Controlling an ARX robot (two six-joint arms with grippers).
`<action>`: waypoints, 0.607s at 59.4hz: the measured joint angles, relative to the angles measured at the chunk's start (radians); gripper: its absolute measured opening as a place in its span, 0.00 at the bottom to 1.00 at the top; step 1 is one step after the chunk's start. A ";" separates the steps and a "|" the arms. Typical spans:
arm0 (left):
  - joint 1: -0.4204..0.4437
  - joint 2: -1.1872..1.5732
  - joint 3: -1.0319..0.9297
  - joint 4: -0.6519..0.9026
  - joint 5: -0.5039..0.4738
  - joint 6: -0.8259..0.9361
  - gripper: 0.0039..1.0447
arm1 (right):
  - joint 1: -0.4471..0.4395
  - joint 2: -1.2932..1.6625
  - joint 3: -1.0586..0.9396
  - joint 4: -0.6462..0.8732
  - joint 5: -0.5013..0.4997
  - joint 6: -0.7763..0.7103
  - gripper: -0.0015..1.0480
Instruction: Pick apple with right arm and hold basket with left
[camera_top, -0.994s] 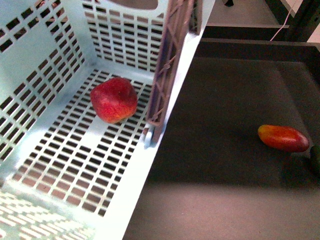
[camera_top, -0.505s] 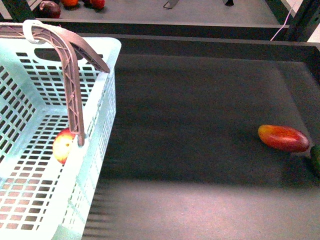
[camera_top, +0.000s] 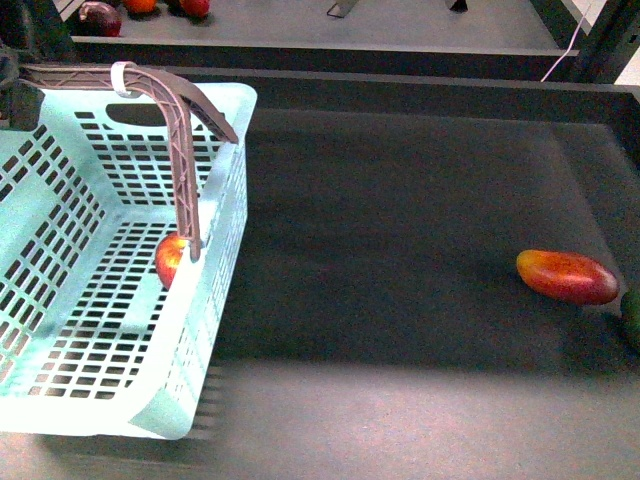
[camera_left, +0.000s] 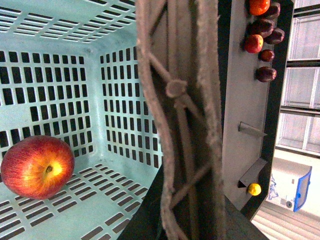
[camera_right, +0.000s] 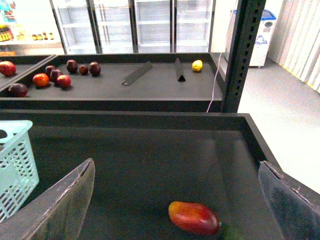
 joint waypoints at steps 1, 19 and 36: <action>0.000 0.005 0.002 0.001 0.002 0.000 0.05 | 0.000 0.000 0.000 0.000 0.000 0.000 0.92; -0.026 0.040 -0.016 0.013 0.000 0.000 0.05 | 0.000 0.000 0.000 0.000 0.000 0.000 0.92; -0.062 -0.097 -0.078 -0.117 -0.012 -0.076 0.58 | 0.000 0.000 0.000 0.000 0.000 0.000 0.92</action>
